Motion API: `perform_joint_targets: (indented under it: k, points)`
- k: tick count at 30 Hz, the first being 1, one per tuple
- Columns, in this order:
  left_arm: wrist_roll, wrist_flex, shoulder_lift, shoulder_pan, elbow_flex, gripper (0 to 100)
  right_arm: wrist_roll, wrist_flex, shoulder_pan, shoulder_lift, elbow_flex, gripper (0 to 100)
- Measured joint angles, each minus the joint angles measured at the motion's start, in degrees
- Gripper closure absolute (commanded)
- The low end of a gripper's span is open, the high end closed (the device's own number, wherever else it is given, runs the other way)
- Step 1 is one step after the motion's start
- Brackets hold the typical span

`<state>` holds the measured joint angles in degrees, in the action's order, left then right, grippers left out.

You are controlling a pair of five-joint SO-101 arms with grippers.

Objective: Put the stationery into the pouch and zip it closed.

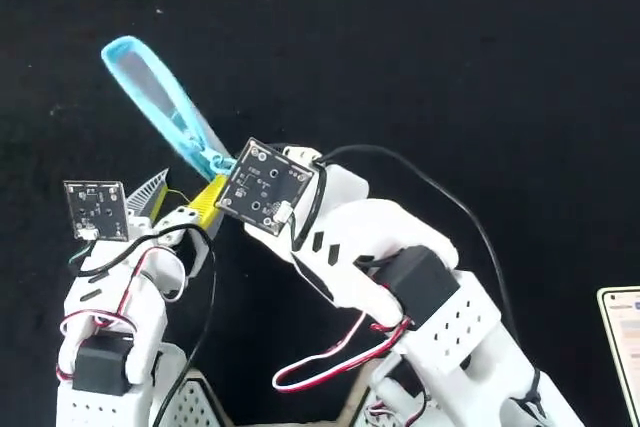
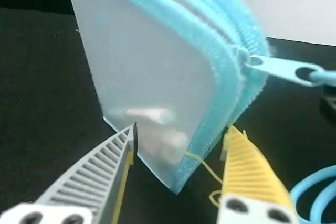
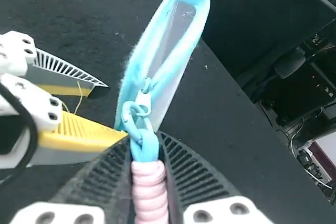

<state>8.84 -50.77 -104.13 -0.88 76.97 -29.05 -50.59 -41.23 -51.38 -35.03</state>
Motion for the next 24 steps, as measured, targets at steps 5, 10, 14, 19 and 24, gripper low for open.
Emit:
perform_joint_targets:
  k: [5,10,14,19,24]
  points:
    - [0.00,0.09,0.00,0.35,0.00,74,0.00,5.98,0.00,0.00,-4.04,98.8]
    - [0.53,0.35,-0.09,1.05,0.00,74,0.00,11.08,0.00,0.00,-7.21,98.8]
    - [3.16,3.16,0.09,1.49,0.35,74,0.00,11.60,0.00,0.00,-7.21,98.8]
    - [3.60,4.92,-0.18,1.49,1.93,76,0.00,11.60,0.00,0.00,-7.21,98.8]
    - [0.44,4.92,-0.44,1.41,2.02,94,0.00,11.60,0.00,0.00,-7.47,98.8]
